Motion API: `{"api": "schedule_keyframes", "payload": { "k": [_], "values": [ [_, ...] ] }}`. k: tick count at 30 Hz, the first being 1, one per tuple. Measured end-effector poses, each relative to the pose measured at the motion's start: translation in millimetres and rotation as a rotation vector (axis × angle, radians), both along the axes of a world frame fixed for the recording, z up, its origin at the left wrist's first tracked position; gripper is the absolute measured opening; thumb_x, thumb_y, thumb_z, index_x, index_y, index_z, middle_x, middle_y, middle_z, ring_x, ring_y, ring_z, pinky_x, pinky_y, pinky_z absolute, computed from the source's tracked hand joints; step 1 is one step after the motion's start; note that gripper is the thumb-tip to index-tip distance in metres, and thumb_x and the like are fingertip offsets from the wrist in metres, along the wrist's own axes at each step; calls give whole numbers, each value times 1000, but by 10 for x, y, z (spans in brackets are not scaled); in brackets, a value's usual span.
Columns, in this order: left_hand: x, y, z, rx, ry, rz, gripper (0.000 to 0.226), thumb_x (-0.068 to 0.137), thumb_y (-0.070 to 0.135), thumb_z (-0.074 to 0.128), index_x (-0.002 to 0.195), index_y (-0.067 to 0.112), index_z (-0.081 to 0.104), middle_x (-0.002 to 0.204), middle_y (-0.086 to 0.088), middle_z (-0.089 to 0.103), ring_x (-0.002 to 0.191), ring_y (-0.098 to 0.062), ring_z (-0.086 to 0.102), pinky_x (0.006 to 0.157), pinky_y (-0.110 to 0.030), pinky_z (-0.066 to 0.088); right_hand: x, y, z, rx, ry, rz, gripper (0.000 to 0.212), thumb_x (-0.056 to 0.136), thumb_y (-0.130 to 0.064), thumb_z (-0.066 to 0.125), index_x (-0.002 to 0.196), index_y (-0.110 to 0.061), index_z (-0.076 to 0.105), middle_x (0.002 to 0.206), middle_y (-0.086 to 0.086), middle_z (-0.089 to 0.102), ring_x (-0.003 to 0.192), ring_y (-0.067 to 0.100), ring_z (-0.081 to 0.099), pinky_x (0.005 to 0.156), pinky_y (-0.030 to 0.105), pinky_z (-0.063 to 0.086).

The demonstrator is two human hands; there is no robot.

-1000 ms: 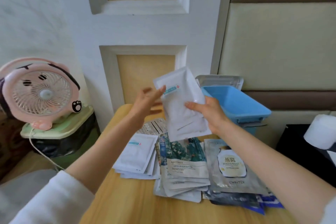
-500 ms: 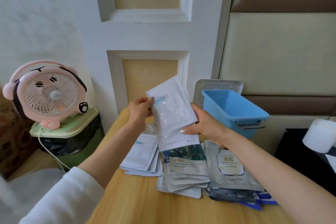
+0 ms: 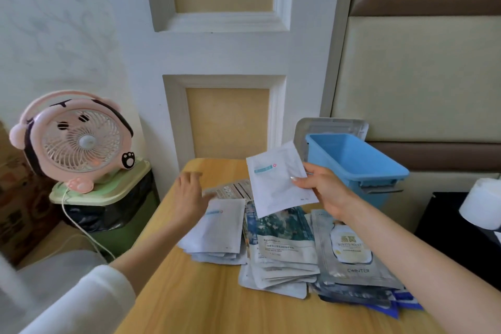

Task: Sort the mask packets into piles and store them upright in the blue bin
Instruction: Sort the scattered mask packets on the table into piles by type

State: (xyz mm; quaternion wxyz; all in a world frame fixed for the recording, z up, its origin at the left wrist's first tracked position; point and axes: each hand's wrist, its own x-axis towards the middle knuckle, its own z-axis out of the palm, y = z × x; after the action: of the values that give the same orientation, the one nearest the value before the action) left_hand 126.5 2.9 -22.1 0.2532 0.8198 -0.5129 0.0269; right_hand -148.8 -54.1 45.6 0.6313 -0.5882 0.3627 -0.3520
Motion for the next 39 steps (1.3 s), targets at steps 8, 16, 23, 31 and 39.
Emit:
{"api": "schedule_keyframes", "payload": {
  "k": [8,16,23,31,39],
  "values": [
    [-291,74,803,-69,974,-364,37,71,27,79,100,7,67,101,-11,72,85,-26,70,81,-42,57,375,195,133,-168,71,96,24,94,-3,50,111,-14,61,87,8,73,73,20,69,66,29,59],
    [55,249,86,412,511,-60,49,89,38,59,121,1,53,112,-13,60,91,-21,54,82,-31,44,57,52,48,-196,213,-48,20,94,-4,50,110,-5,63,88,17,73,70,25,70,60,27,59],
    [311,-190,163,358,262,-59,106,68,56,73,143,4,19,147,-17,29,133,-33,33,109,-41,34,-22,81,-79,-173,268,-27,19,93,-3,52,106,-3,65,87,17,72,63,18,69,58,26,58],
    [268,-951,-83,533,91,-60,56,79,43,69,123,12,52,116,-6,57,106,-23,53,88,-31,45,-163,86,-118,-158,254,-31,17,93,-4,52,99,-6,67,86,15,73,67,23,68,62,30,58],
    [66,-943,369,-486,-254,-274,17,79,8,68,70,4,55,79,-9,56,73,-26,50,57,-34,37,-100,-85,-274,-91,206,-85,23,95,-14,51,110,-1,64,90,17,72,73,24,69,65,30,59]
  ]
}}
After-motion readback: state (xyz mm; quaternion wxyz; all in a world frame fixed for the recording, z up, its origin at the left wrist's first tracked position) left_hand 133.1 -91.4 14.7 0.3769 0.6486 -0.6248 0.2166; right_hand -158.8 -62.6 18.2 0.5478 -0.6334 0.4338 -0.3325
